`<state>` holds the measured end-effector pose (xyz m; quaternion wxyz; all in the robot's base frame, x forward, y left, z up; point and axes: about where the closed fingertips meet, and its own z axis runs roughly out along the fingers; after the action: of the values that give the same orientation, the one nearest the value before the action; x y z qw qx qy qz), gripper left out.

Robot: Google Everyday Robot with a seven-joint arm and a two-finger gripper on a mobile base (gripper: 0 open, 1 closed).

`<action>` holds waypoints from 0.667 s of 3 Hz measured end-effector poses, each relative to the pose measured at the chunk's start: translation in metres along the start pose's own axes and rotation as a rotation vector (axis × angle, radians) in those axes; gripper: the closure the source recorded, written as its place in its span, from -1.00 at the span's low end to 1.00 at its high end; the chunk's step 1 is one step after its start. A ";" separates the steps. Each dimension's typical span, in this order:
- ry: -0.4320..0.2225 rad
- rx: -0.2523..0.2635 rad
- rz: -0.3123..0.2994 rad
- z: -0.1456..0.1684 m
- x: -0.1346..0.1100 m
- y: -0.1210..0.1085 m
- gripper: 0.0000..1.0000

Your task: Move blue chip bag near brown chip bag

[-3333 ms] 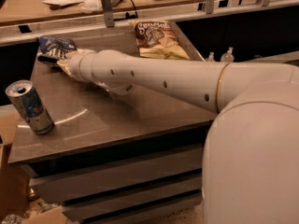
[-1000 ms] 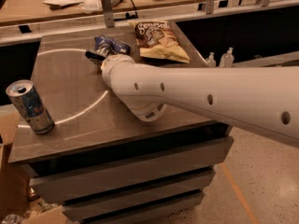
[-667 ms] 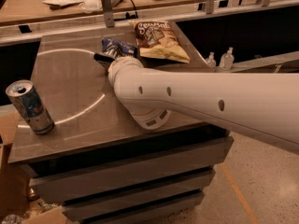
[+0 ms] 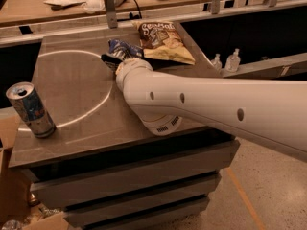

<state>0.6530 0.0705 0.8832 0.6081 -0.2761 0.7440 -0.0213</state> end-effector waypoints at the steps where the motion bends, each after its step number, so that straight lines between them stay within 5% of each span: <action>1: -0.003 -0.019 -0.009 0.000 0.000 0.001 0.22; 2: -0.006 -0.035 -0.018 0.002 -0.001 0.002 -0.23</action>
Offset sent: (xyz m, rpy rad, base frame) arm 0.0047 0.0061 -0.0059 -0.0190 0.0118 0.0614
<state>0.6544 0.0736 0.8823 0.6052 -0.2935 0.7399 -0.0126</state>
